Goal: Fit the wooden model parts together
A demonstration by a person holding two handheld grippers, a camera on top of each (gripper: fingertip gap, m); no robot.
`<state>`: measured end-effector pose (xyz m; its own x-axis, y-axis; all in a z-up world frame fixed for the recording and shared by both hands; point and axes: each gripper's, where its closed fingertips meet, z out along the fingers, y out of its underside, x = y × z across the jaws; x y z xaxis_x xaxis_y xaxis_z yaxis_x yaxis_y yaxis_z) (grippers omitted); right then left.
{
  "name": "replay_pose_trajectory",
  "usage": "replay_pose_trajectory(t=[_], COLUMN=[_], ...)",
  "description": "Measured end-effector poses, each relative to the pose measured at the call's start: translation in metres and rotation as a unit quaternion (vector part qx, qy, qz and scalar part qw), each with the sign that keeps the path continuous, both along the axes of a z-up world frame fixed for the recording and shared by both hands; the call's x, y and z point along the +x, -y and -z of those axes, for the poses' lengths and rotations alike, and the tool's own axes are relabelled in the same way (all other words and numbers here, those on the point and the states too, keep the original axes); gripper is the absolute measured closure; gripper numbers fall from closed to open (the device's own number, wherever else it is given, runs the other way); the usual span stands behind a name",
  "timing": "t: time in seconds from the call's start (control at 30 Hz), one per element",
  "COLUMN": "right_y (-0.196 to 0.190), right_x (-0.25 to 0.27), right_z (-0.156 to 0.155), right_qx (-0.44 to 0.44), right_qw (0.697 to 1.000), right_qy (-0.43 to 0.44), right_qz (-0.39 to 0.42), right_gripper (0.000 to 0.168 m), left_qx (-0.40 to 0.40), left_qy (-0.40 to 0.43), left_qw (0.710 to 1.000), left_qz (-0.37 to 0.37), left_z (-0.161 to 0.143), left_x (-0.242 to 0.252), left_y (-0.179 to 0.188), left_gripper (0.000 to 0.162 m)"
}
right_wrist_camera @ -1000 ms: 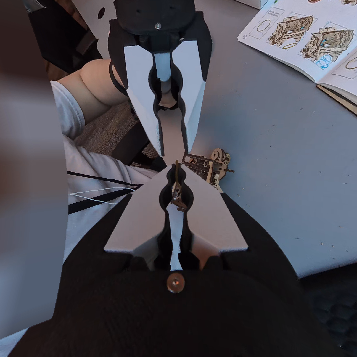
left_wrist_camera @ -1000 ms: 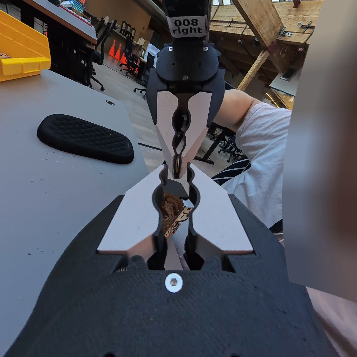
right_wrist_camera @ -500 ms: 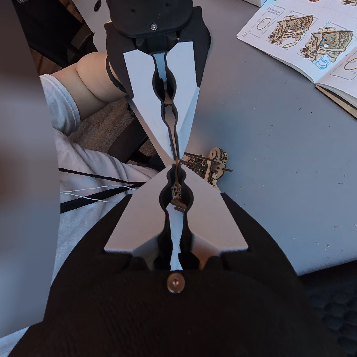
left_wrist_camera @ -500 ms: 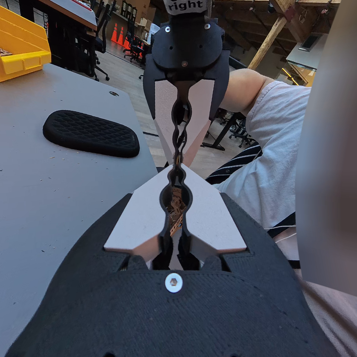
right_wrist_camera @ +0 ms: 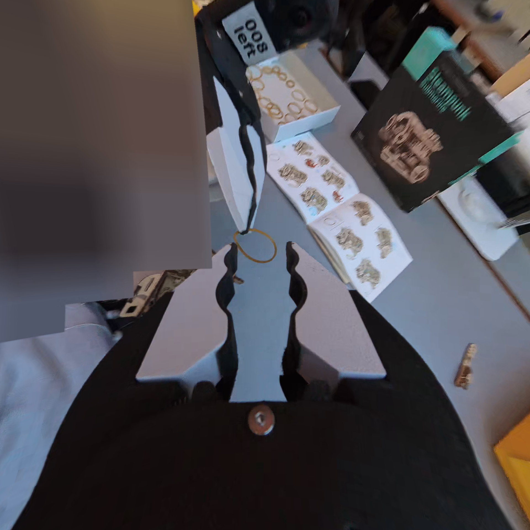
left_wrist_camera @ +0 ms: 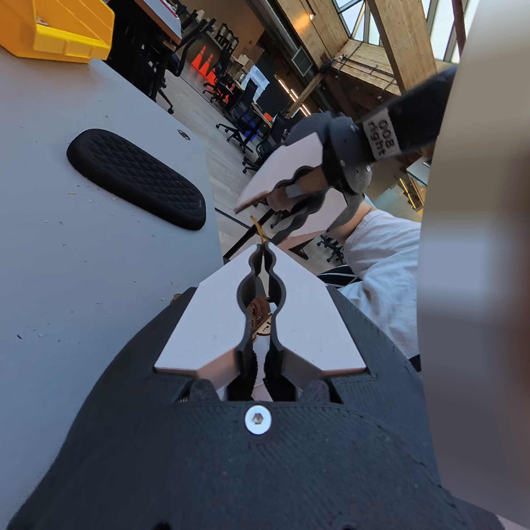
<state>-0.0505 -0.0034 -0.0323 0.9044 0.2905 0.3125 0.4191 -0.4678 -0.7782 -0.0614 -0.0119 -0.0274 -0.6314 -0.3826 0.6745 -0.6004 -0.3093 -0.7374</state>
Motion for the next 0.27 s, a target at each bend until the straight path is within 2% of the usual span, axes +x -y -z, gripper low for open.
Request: replay_pose_trajectory(t=[0.07, 0.2, 0.27], right_y=[-0.001, 0.002, 0.001], right_x=[-0.001, -0.009, -0.011], right_z=[-0.005, 0.005, 0.009], right_qx=[0.043, 0.046, 0.049], right_qw=[0.998, 0.999, 0.998], right_qy=[0.043, 0.005, 0.024], right_qz=[-0.005, 0.011, 0.011], right_gripper=[0.125, 0.109, 0.107], left_qx=[-0.001, 0.008, 0.009], left_qy=[-0.009, -0.020, -0.024], left_qw=[1.000, 0.999, 0.999], left_qz=[-0.007, -0.025, -0.023], left_z=[0.003, 0.010, 0.011], left_x=[0.002, 0.008, 0.009], left_y=[-0.001, -0.006, -0.006], left_gripper=[0.162, 0.162, 0.162])
